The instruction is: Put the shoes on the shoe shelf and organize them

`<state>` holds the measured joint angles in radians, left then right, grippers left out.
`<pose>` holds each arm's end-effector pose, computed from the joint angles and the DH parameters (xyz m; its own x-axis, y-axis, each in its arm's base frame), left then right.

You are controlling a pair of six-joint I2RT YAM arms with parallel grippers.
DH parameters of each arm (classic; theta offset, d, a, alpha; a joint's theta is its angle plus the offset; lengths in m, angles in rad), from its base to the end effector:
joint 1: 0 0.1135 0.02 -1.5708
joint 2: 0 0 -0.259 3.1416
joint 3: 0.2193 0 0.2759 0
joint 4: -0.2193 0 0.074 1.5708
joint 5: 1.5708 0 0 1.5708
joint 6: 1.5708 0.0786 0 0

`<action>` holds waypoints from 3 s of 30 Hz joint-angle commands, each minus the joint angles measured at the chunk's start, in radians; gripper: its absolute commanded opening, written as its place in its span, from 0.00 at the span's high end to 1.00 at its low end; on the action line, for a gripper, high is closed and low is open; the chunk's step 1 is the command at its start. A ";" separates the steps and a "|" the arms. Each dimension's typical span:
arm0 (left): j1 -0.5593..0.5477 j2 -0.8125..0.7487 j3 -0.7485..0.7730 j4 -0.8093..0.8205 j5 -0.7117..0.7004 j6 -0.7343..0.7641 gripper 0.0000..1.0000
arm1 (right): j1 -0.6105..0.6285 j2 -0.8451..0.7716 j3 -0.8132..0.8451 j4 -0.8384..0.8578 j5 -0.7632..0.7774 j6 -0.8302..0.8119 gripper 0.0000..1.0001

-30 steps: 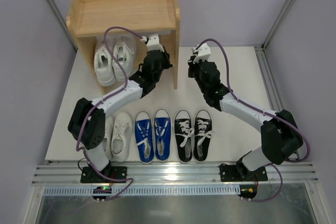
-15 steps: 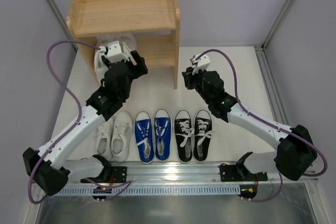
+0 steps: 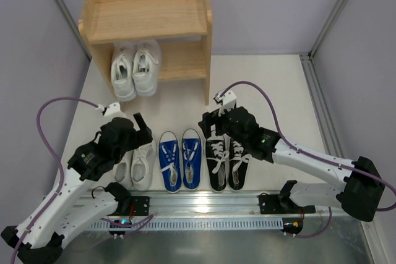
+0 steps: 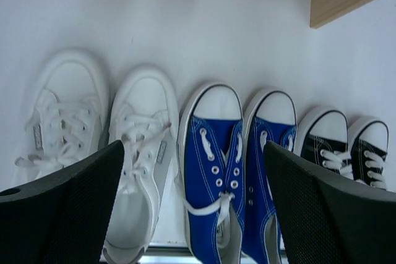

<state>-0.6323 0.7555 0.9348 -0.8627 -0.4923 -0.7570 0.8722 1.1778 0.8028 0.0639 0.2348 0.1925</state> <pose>0.1807 -0.0864 0.3077 -0.5249 -0.3657 -0.7686 -0.1861 0.9305 -0.3156 0.2305 0.2460 0.2639 -0.3085 -0.0779 -0.9480 -0.5535 0.8253 0.1122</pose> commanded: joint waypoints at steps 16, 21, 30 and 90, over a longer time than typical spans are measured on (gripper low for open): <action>-0.083 0.116 0.053 -0.588 0.051 -0.240 0.06 | 0.143 -0.029 -0.145 -0.052 0.045 0.196 0.09; -0.050 0.235 0.033 -0.573 0.153 -0.185 0.03 | 0.146 -0.020 -0.186 0.020 -0.014 0.206 0.09; 0.098 0.223 0.024 -0.659 0.195 -0.099 0.04 | 0.148 -0.130 -0.303 0.073 -0.032 0.208 0.09; 0.099 0.130 0.076 -0.410 0.535 -0.243 1.00 | 0.148 -0.213 -0.268 -0.100 0.070 0.196 0.15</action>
<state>-0.5125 0.9478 0.9550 -1.2728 -0.0273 -0.9001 1.0134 0.9565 0.4500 0.0162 0.2428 0.4137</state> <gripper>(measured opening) 0.032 0.849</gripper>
